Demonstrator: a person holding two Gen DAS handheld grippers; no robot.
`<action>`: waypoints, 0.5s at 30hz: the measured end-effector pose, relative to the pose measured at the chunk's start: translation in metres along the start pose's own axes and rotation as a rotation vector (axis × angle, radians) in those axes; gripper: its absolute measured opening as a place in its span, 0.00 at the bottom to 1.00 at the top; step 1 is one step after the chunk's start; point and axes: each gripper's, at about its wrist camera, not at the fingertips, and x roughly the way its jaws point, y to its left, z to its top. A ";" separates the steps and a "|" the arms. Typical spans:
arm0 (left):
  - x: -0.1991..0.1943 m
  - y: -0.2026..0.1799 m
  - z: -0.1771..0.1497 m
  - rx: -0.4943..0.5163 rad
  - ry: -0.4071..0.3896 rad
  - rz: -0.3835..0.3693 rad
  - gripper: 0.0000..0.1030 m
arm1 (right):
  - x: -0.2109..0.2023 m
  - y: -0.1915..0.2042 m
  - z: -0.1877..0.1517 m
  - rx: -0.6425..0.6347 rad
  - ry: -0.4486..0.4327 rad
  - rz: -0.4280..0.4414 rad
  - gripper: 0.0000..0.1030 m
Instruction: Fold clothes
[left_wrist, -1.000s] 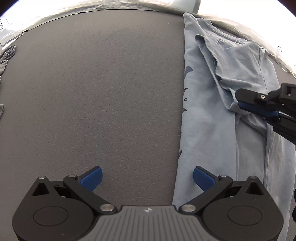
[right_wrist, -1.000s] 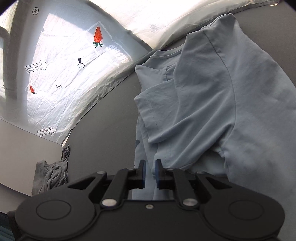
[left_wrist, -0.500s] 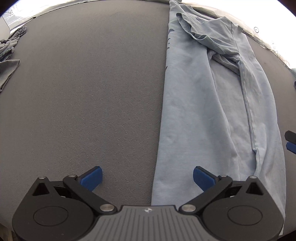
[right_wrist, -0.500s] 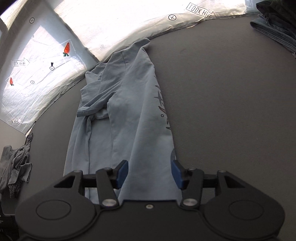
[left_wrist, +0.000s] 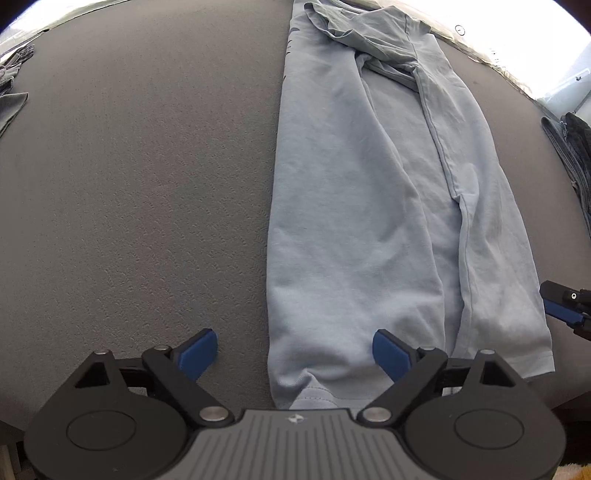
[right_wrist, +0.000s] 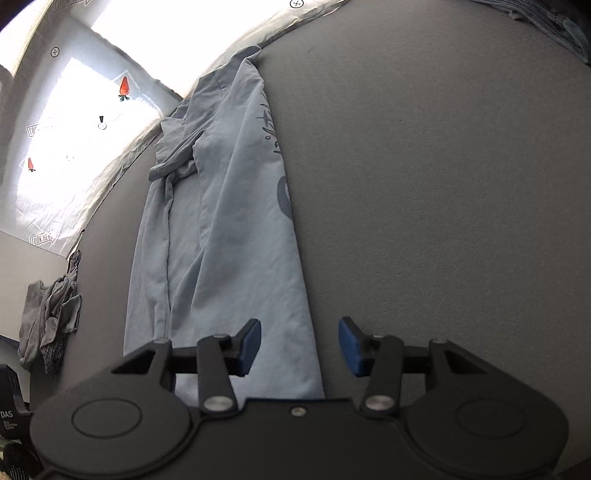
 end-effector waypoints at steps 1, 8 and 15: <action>-0.002 0.001 -0.004 -0.004 0.002 -0.014 0.82 | -0.002 -0.003 -0.005 0.016 0.012 0.018 0.44; -0.012 0.024 -0.019 -0.115 0.010 -0.134 0.52 | -0.010 -0.027 -0.028 0.136 0.078 0.123 0.29; -0.005 0.050 -0.028 -0.281 0.039 -0.276 0.27 | -0.009 -0.047 -0.041 0.301 0.092 0.206 0.22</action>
